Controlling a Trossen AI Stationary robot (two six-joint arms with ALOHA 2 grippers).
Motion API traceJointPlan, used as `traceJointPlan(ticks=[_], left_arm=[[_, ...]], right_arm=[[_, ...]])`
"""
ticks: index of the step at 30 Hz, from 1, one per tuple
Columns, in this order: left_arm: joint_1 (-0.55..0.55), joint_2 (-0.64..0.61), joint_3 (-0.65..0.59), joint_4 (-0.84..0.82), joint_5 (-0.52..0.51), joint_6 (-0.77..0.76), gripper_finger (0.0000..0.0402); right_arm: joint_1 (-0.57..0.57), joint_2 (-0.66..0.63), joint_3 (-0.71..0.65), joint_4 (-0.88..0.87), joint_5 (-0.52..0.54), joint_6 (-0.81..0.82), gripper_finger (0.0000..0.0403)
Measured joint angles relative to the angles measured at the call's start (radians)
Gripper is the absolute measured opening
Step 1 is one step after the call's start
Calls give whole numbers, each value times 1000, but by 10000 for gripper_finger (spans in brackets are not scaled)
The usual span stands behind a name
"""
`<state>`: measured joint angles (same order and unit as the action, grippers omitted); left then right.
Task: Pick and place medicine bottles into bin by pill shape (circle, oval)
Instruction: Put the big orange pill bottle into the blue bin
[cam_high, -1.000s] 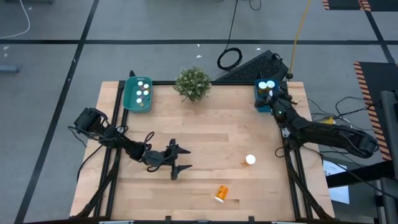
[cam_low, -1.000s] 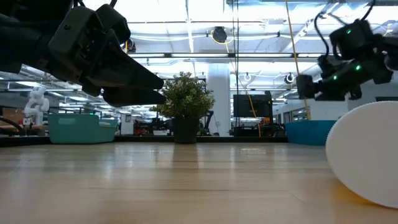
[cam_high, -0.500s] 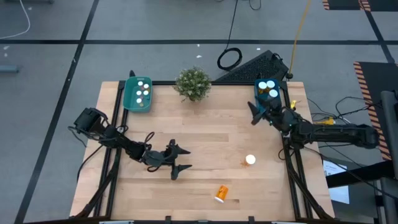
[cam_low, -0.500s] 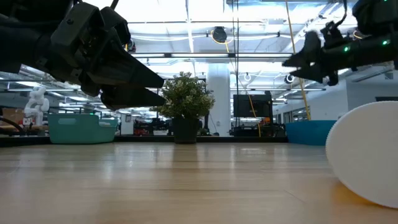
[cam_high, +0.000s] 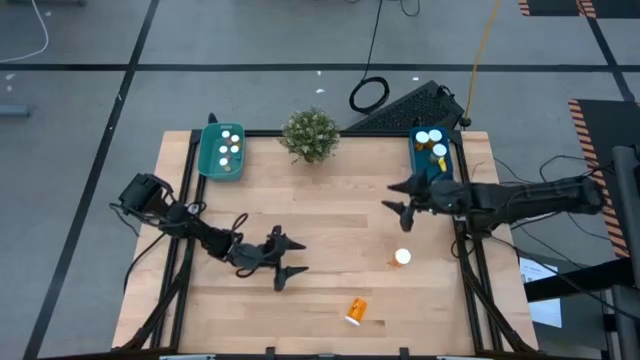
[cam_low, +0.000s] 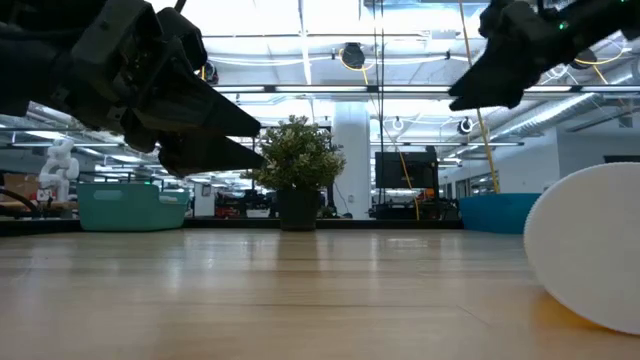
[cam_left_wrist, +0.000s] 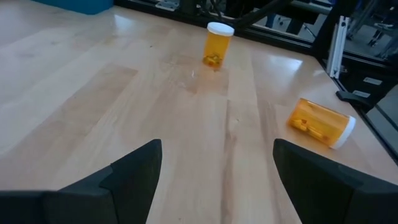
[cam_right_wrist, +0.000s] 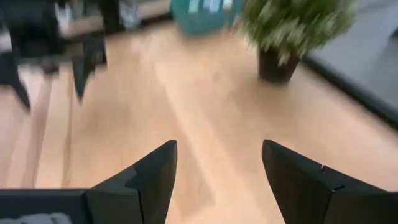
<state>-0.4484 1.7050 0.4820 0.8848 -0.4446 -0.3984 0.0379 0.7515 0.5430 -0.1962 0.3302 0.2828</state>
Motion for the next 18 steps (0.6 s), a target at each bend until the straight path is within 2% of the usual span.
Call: traceJointPlan(ticks=[2, 5, 7, 9, 13, 15, 18], left_arm=[[-10, 0, 5, -4, 0, -4, 312], [-32, 0, 53, -48, -1, -2, 312], [-45, 0, 117, -172, -1, 13, 312], [-53, 1, 204, -366, 0, 19, 312], [-55, 12, 392, -687, 0, 14, 312], [-61, 13, 452, -768, 7, 29, 312], [-75, 12, 511, -795, 26, 64, 312]], right_arm=[[41, 32, 59, -116, 0, 30, 228], [108, 75, 116, -200, -27, 60, 229], [149, 96, 126, -207, -45, 72, 228], [184, 114, 130, -189, -45, 80, 228], [237, 153, 130, -172, -13, 70, 228], [246, 173, 130, -163, 5, 42, 228], [246, 192, 130, -146, 5, 27, 228]])
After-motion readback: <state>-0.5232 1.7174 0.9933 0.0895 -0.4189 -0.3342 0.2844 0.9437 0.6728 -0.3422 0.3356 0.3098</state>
